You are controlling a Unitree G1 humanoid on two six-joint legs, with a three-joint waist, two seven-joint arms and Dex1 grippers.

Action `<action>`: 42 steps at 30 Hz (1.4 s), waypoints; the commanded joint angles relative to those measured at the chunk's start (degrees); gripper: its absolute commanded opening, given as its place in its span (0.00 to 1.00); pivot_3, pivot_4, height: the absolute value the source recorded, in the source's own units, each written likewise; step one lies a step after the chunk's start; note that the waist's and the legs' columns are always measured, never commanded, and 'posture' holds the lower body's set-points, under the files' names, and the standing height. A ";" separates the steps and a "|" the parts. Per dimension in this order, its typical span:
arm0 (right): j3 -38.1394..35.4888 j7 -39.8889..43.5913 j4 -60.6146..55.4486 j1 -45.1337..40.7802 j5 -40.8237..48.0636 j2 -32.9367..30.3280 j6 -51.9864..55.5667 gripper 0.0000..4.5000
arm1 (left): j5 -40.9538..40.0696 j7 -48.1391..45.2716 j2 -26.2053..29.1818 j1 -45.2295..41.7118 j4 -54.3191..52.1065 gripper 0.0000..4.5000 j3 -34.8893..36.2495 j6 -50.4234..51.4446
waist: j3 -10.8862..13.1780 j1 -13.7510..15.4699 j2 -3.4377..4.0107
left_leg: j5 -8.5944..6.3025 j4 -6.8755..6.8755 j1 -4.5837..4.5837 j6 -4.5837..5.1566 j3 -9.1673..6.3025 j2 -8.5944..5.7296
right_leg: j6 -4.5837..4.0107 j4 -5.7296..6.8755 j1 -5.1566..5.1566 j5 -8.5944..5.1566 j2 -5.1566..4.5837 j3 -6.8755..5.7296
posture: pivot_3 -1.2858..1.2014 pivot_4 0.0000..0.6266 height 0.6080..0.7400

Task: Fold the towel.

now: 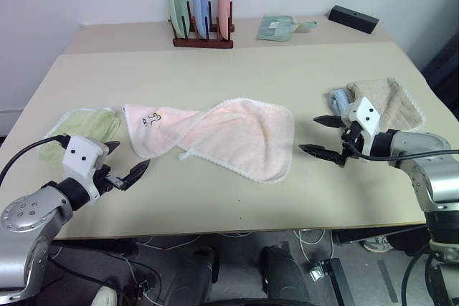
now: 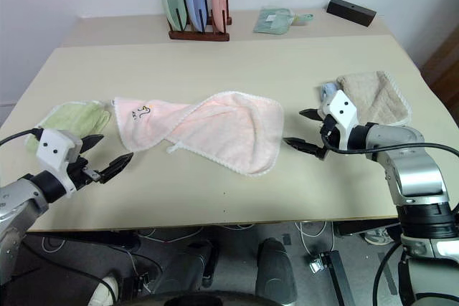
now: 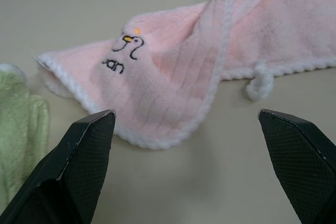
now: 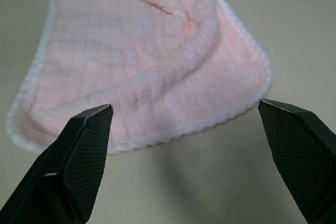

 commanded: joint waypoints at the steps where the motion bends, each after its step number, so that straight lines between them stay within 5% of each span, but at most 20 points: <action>1: -1.91 -1.25 -3.30 0.11 1.46 0.31 0.59 1.00 | 0.87 0.51 0.26 -1.26 -0.43 0.99 -1.20 -0.45 | 0.00 0.02 0.00 | 0.00 0.00 0.00 0.00 0.01 0.00 | 0.00 0.00 -0.01 0.00 0.00 0.01 | 0.52 0.24 1.00; 9: -0.22 -3.74 -5.52 0.48 1.93 2.59 1.16 1.00 | 1.57 0.36 0.37 -1.93 -1.02 0.99 -2.76 -0.66 | 0.00 0.66 -0.01 | 0.00 -0.03 0.00 0.01 0.09 0.01 | 0.02 0.00 -0.08 0.01 0.02 0.10 | 0.52 0.24 1.00; 19: 4.41 -7.22 -6.11 -2.54 1.10 10.26 0.45 1.00 | 14.64 1.76 4.72 -6.20 2.89 0.99 -13.80 -4.59 | 0.01 0.87 -0.01 | 0.00 -0.03 0.00 0.01 0.12 0.00 | 0.02 0.01 -0.10 0.03 0.04 0.14 | 0.52 0.24 1.00; 33: 5.92 -11.24 -9.16 -1.47 1.09 14.10 0.90 1.00 | 24.46 2.91 3.77 -18.32 27.03 0.99 -20.41 -16.69 | -0.01 0.84 0.00 | 0.00 -0.05 -0.01 0.00 0.13 -0.02 | 0.20 0.07 -0.22 0.15 0.04 0.18 | 0.52 0.24 1.00; 42: 5.93 -11.08 -9.22 -1.00 1.07 13.54 0.40 1.00 | 25.05 2.75 2.05 -18.31 29.30 0.01 -20.02 -20.68 | 0.00 0.68 -0.01 | 0.00 -0.06 -0.02 0.00 0.13 -0.01 | 0.22 0.07 -0.24 0.16 0.04 0.19 | 0.52 0.24 1.00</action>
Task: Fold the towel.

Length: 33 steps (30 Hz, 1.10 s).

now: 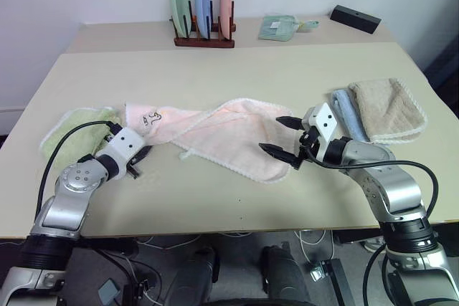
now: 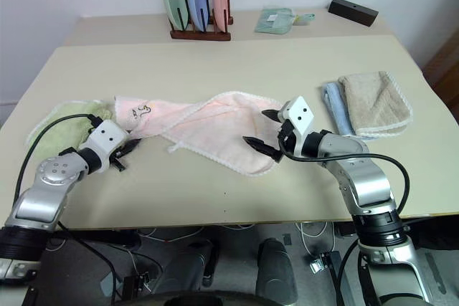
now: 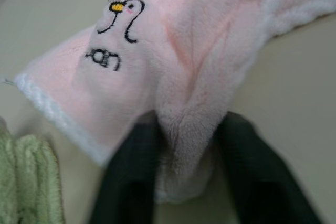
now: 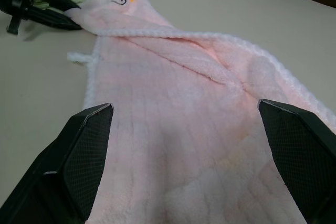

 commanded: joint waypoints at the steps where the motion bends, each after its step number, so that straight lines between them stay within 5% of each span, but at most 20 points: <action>1: -0.42 0.47 -1.46 -0.76 0.09 -0.50 -0.93 1.00 | 0.76 0.58 -0.04 0.95 -2.03 0.01 1.24 -0.44 | 0.00 0.05 0.00 | 0.00 0.00 0.00 0.00 0.00 0.00 | 0.00 0.00 0.00 0.00 0.00 0.00 | 0.52 0.24 1.00; 15: 3.50 -0.19 19.54 -12.83 -13.37 -1.26 -13.08 1.00 | 0.05 0.73 0.30 7.17 -12.67 0.01 6.53 2.58 | 0.01 -0.19 -0.01 | 0.00 -0.05 0.00 0.00 0.03 -0.01 | 0.01 0.00 -0.02 0.01 0.01 0.04 | 0.52 0.24 1.00; 19: 2.78 -4.22 52.46 -31.99 -15.67 4.34 -10.49 1.00 | 0.46 0.72 0.04 11.21 -12.68 0.01 7.22 0.97 | 0.05 -1.95 0.01 | 0.05 0.01 0.05 -0.02 0.25 -0.02 | -0.01 -0.03 -0.04 0.24 0.02 0.23 | 0.52 0.24 1.00; 23: -0.72 -5.03 66.10 -38.87 -14.23 6.00 -11.12 1.00 | 0.48 1.06 -0.45 11.90 -13.32 0.01 7.24 0.97 | 0.02 -1.53 -0.03 | 0.06 -0.14 0.07 -0.05 0.11 0.05 | -0.04 0.01 -0.10 0.24 0.16 0.22 | 0.52 0.24 1.00; 33: -0.83 2.03 72.89 -41.51 -15.45 6.63 -11.75 1.00 | 0.45 0.94 -0.80 12.81 -13.34 0.01 6.90 0.44 | 0.02 -1.86 -0.01 | 0.05 -0.21 0.03 -0.03 0.19 0.00 | -0.03 0.00 -0.18 0.25 0.08 0.24 | 0.52 0.24 1.00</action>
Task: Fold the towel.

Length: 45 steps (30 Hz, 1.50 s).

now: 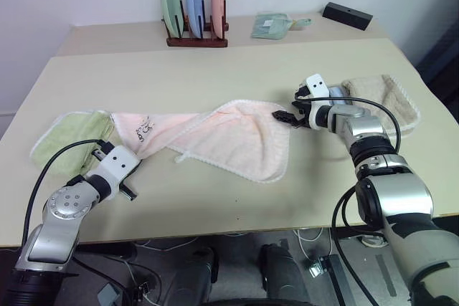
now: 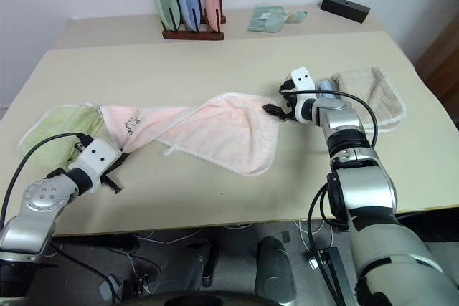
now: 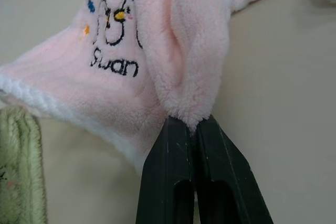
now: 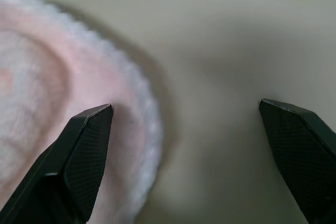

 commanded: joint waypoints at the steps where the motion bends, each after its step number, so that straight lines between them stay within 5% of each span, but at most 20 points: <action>1: -0.34 2.61 -0.70 -1.95 -0.43 -0.02 -0.85 1.00 | 0.09 -0.08 0.14 0.06 -1.19 0.01 1.07 -1.16 | 0.00 -0.09 0.01 | 0.00 0.00 0.00 -0.01 0.00 0.00 | 0.00 0.03 -0.02 0.00 0.00 0.00 | 0.52 0.24 1.00; 5: -0.44 2.97 -0.35 -1.70 -0.94 0.24 -1.04 1.00 | 0.42 -0.47 0.38 -0.32 -0.10 0.01 0.57 -1.77 | 0.00 -0.05 0.01 | 0.00 0.00 0.00 -0.01 0.01 0.00 | 0.00 0.03 -0.03 0.00 -0.01 0.00 | 0.52 0.24 1.00; 8: -0.47 2.77 -0.17 -1.67 -1.35 0.40 -1.49 0.83 | 0.46 -0.63 0.37 -0.52 0.22 0.00 0.49 -1.92 | 0.00 -0.04 0.01 | 0.00 0.00 0.00 -0.01 0.00 0.00 | 0.00 0.03 -0.03 0.00 -0.01 0.00 | 0.52 0.24 1.00; 15: -0.01 2.29 -2.65 -1.13 -2.64 -0.09 -4.96 0.03 | 0.02 -1.01 0.40 -0.25 -0.24 0.00 1.00 -1.38 | 0.00 -0.02 0.01 | 0.00 0.00 0.00 -0.01 0.00 0.00 | 0.00 0.03 -0.03 0.00 -0.01 0.00 | 0.52 0.24 1.00; 16: 0.24 2.19 -3.29 -1.05 -3.19 -0.43 -6.10 0.01 | -0.28 -1.04 0.37 -0.41 -0.25 0.00 1.27 -1.17 | 0.00 -0.02 0.01 | 0.00 0.00 0.00 -0.01 0.01 0.00 | 0.00 0.03 -0.03 0.00 -0.01 0.00 | 0.52 0.24 1.00; 20: 0.48 0.69 -5.95 -2.45 -5.19 -2.71 -11.00 0.01 | -3.22 -1.14 -0.12 -4.75 1.14 0.00 3.23 0.02 | 0.00 0.13 0.02 | 0.00 0.01 0.00 -0.01 0.00 0.00 | 0.00 0.03 -0.04 0.00 -0.01 0.00 | 0.52 0.24 1.00; 32: -2.00 -3.80 -7.62 -19.33 -6.71 -9.65 -27.50 0.01 | -5.90 6.20 0.67 -51.62 29.69 0.00 8.16 -7.13 | 0.10 -1.18 -0.21 | 0.22 0.25 -0.41 -0.38 0.00 -0.04 | 0.17 -0.02 -0.26 0.05 0.02 -0.05 | 0.52 0.24 1.00; 38: -2.53 11.79 -28.38 -6.17 1.90 -12.74 -22.00 0.01 | -12.05 -2.37 4.40 -38.87 20.09 0.00 12.09 -2.45 | -0.06 -3.07 0.05 | -0.01 0.23 -0.67 -0.12 0.14 -0.08 | 0.28 -0.02 -0.63 0.13 -0.13 -0.02 | 0.52 0.24 1.00; 45: -4.86 24.95 -57.56 19.04 14.70 -23.56 -0.10 0.01 | -22.27 -10.62 5.86 -8.63 -1.23 0.00 20.66 10.54 | 0.05 -1.97 0.06 | -0.06 0.49 -0.91 -0.12 0.15 -0.07 | 0.25 0.04 -0.91 0.14 -0.11 0.04 | 0.52 0.24 1.00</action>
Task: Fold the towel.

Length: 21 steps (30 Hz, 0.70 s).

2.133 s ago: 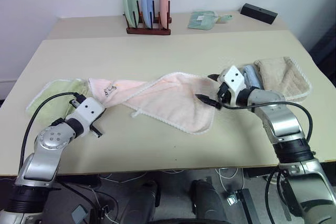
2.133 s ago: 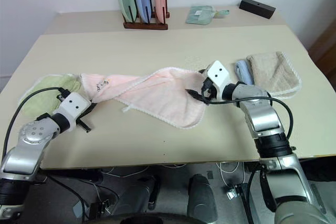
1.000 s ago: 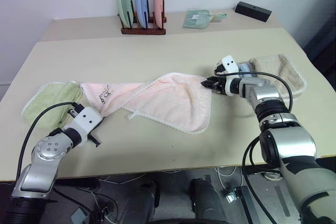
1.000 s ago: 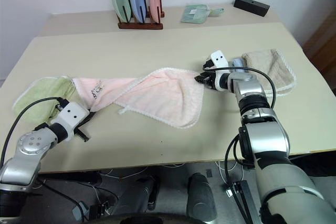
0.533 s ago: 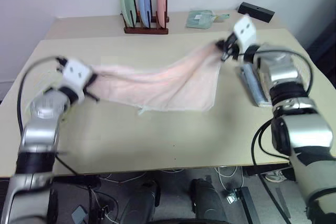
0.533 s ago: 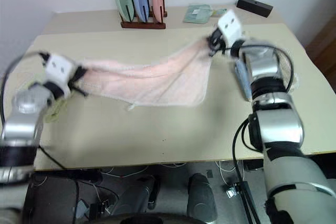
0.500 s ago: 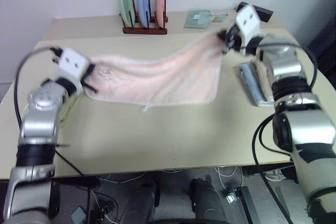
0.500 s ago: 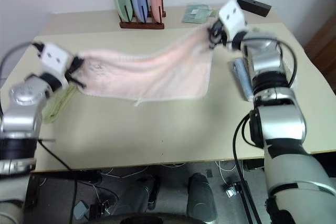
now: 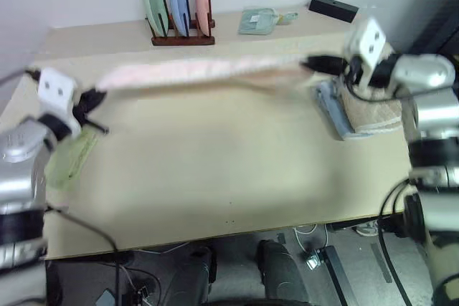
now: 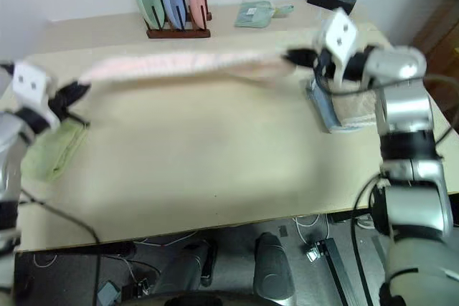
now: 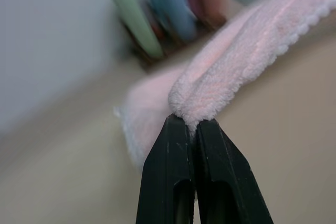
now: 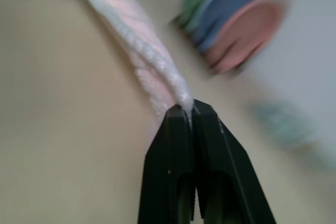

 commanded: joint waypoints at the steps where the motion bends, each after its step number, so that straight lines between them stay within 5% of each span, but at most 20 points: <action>1: -3.78 4.68 -11.82 4.87 6.91 -5.50 8.79 0.01 | -4.68 -4.06 2.23 8.34 -10.16 0.00 5.80 4.31 | 0.04 0.74 0.04 | -0.17 0.00 0.02 0.30 0.00 0.00 | -0.06 0.04 0.00 0.04 0.00 0.00 | 0.52 0.24 1.00; 10: -6.71 10.13 -16.50 19.36 9.07 -15.03 12.99 0.01 | -10.66 -15.15 5.92 30.87 -18.35 0.00 13.43 12.65 | 0.03 3.12 -0.04 | -0.22 -0.03 0.86 0.33 0.72 0.37 | -0.36 -0.16 0.84 -0.03 0.04 0.03 | 0.52 0.24 1.00; 16: -5.47 8.10 -16.79 20.11 7.53 -13.67 12.13 0.01 | -11.41 -15.89 7.18 30.53 -19.32 0.00 12.02 14.09 | 0.03 3.10 -0.06 | -0.24 -0.04 0.85 0.36 1.18 0.71 | -0.34 -0.21 0.87 -0.02 0.05 0.03 | 0.52 0.24 1.00; 21: -1.95 2.39 -9.40 14.39 1.30 -9.69 7.18 0.01 | -6.72 -14.25 8.04 21.89 -14.24 0.00 4.47 10.60 | 0.02 3.04 -0.06 | -0.24 -0.02 0.87 0.36 1.21 0.74 | -0.36 -0.19 0.87 0.01 0.08 0.03 | 0.52 0.24 1.00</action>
